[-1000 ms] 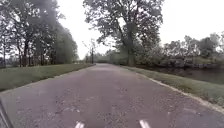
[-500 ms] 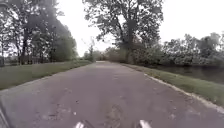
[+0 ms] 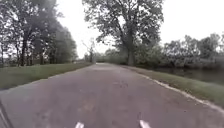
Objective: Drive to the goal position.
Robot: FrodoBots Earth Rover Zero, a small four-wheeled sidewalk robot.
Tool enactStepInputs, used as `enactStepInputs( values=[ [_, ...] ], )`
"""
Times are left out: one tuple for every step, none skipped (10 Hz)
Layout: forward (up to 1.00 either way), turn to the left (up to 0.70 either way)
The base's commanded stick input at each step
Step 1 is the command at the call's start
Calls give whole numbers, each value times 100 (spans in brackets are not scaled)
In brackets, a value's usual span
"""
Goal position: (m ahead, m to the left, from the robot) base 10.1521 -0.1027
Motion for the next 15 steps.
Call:
enactStepInputs(
  values=[
    [70,0],
    [70,0],
    [70,0],
    [70,0],
    [70,0],
    [70,0],
    [70,0],
    [70,0],
    [70,0],
    [70,0],
    [70,0],
    [70,0],
    [70,0],
    [70,0],
    [70,0]
  ],
)
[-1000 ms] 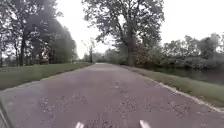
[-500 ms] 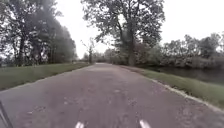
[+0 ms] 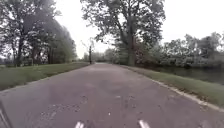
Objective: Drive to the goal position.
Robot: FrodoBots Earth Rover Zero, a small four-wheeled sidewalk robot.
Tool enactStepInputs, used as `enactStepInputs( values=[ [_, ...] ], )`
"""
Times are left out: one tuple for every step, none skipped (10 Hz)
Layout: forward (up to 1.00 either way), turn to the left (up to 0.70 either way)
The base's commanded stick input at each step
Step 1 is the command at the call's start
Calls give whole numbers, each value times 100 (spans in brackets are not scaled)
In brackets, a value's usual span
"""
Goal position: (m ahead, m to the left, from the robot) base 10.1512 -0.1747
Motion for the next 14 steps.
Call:
enactStepInputs(
  values=[
    [70,0],
    [70,0],
    [70,0],
    [70,0],
    [70,0],
    [70,0],
    [70,0],
    [70,0],
    [70,0],
    [70,0],
    [70,0],
    [70,31],
    [70,35],
    [70,35]
  ],
)
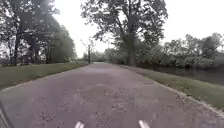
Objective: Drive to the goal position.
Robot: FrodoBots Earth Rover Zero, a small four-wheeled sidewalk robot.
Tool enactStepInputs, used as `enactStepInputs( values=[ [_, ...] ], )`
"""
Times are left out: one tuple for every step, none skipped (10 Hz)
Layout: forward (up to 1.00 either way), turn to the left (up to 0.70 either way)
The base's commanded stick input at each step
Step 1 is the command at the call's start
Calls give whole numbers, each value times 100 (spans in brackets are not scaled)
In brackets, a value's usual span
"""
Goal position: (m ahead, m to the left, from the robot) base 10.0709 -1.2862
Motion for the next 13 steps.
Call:
enactStepInputs(
  values=[
    [70,35],
    [70,35],
    [70,35],
    [70,35],
    [70,0],
    [70,0],
    [70,0],
    [70,0],
    [70,0],
    [70,0],
    [70,0],
    [70,0],
    [70,0]
  ],
)
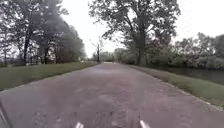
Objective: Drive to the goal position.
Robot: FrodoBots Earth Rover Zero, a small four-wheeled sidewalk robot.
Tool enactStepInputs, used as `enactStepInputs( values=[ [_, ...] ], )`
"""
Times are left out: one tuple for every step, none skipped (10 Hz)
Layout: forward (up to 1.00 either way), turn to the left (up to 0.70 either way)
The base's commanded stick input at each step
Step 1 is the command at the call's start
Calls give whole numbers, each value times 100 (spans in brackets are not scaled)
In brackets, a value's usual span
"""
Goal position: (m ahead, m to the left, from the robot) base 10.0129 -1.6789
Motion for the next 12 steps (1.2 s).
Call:
enactStepInputs(
  values=[
    [70,0],
    [70,0],
    [70,0],
    [70,0],
    [70,0],
    [70,0],
    [70,0],
    [70,0],
    [70,0],
    [70,0],
    [70,0],
    [70,0]
  ],
)
